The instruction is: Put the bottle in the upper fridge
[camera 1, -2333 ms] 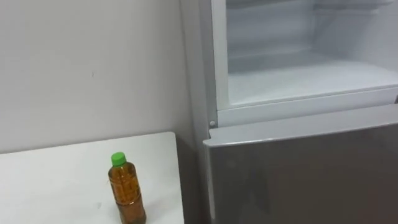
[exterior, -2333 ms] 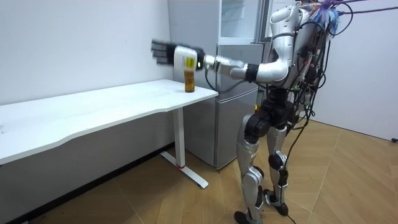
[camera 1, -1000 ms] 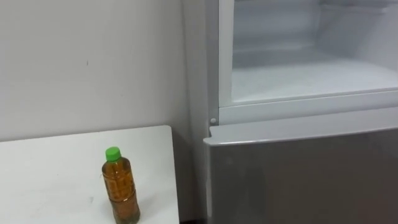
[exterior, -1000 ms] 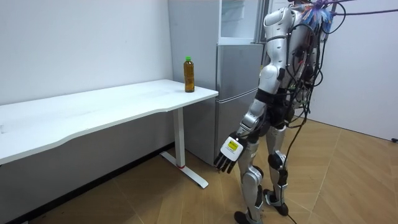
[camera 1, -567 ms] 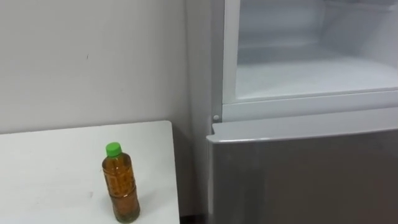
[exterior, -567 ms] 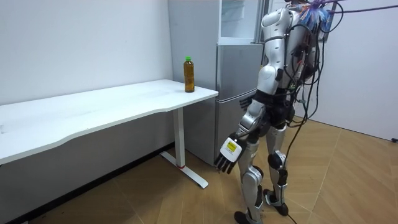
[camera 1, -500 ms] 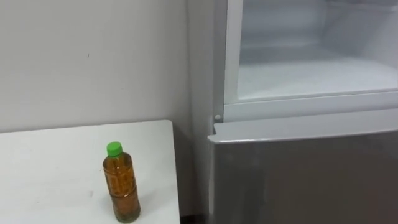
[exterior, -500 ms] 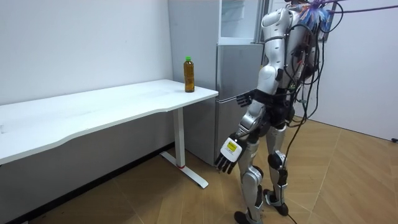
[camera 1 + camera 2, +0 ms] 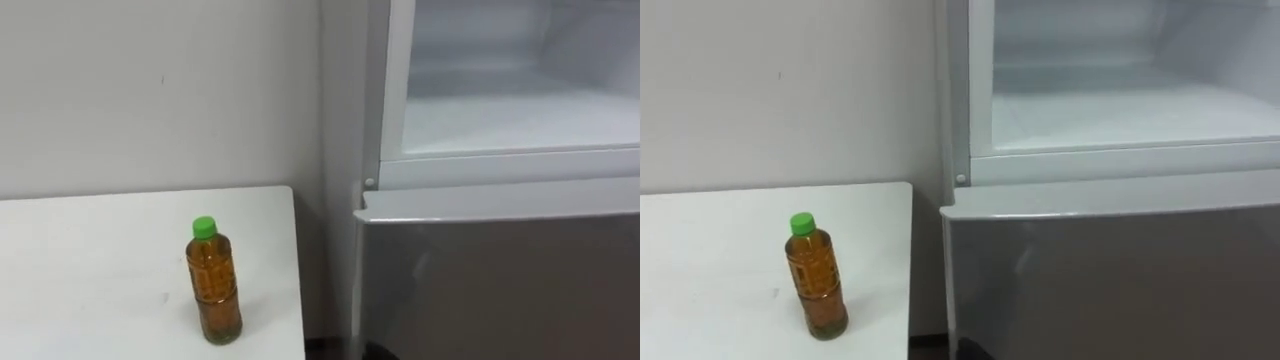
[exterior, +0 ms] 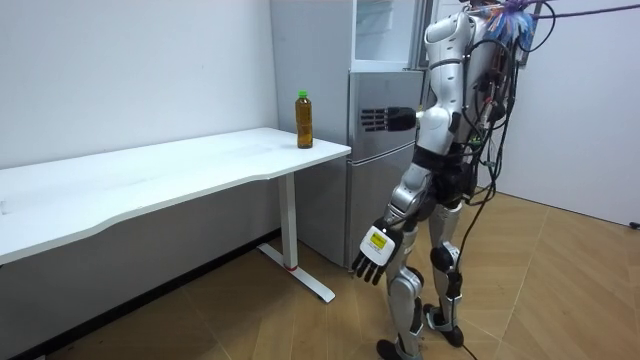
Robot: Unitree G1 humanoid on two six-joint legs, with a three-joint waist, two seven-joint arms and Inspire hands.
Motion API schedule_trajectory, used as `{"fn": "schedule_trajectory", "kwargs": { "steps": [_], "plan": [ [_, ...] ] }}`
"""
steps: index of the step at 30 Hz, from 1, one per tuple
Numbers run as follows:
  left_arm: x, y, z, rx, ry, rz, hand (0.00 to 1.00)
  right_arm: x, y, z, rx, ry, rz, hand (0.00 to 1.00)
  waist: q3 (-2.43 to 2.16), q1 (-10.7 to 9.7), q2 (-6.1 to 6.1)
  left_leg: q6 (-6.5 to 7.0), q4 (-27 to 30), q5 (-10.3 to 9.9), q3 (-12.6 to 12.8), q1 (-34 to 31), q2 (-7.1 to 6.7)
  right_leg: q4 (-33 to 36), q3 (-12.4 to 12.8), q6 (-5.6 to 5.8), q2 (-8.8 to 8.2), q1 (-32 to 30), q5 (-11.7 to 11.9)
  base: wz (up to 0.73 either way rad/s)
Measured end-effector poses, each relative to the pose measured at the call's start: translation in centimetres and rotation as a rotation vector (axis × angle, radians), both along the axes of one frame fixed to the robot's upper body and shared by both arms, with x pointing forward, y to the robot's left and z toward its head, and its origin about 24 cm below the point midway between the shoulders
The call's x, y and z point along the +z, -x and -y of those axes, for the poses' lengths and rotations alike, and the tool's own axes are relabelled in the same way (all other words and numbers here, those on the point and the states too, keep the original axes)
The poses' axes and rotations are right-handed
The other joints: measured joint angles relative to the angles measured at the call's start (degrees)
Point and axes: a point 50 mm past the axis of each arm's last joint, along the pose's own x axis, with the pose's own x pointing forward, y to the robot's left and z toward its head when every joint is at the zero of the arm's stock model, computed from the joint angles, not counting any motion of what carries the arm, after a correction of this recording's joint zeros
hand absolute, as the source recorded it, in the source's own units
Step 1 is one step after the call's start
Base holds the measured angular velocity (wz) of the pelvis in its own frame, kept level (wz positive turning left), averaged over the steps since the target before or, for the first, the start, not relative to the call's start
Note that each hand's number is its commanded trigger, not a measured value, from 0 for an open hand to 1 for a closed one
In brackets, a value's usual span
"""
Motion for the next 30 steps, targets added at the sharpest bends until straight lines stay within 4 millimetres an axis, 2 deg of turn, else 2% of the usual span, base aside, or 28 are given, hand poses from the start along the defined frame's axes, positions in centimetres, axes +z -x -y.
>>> {"fn": "schedule_trajectory", "kwargs": {
  "steps": [2,6,14,19,23,30],
  "plan": [
    [0.0,-0.1,-0.2,-0.021,-0.008,-0.003,0.0,1.1,-0.8,-0.6,0.023,-0.012,0.055,0.0,-0.04,0.0,-0.25,0.0,0.1,0.0,0.0,0.1,0.01,0.0,-0.1,-0.02,0.01,0.4,0.0,0.0],
    [0.1,-0.1,-0.3,-0.025,-0.013,-0.012,0.0,2.1,-1.6,-1.0,0.039,-0.02,0.103,0.0,-0.03,0.1,-0.67,0.01,0.1,0.0,0.0,0.5,0.0,0.0,-0.1,0.01,0.0,0.8,0.1,0.0],
    [0.0,-0.1,-0.3,-0.073,-0.016,-0.047,0.0,5.4,-2.8,-1.5,0.032,-0.09,0.217,0.0,0.01,2.0,-0.74,0.02,-0.2,0.0,-0.1,1.2,0.0,0.0,-0.1,-0.02,0.03,1.4,0.1,0.0],
    [0.0,-0.1,-0.3,-0.072,-0.007,-0.06,0.0,6.6,-3.6,-1.8,0.032,-0.092,0.263,0.0,0.0,3.0,-0.71,0.02,-0.3,0.0,-0.4,1.3,0.0,0.0,-0.3,-0.02,0.03,1.7,0.1,0.01],
    [-0.1,0.0,-0.1,-0.134,-0.007,-0.085,0.0,7.7,-4.5,-2.1,0.039,-0.091,0.309,0.0,0.01,3.1,-0.71,0.01,-0.2,0.0,-0.5,1.1,0.0,0.0,-0.6,-0.02,0.03,1.5,0.1,0.01],
    [-0.2,0.0,0.2,-0.168,0.001,-0.11,0.0,7.8,-4.6,-2.5,0.054,-0.094,0.306,0.0,-0.02,4.2,-0.8,0.01,-0.2,0.0,-0.8,1.0,0.0,0.0,-0.9,-0.02,0.03,1.4,0.1,0.0]
  ]
}}
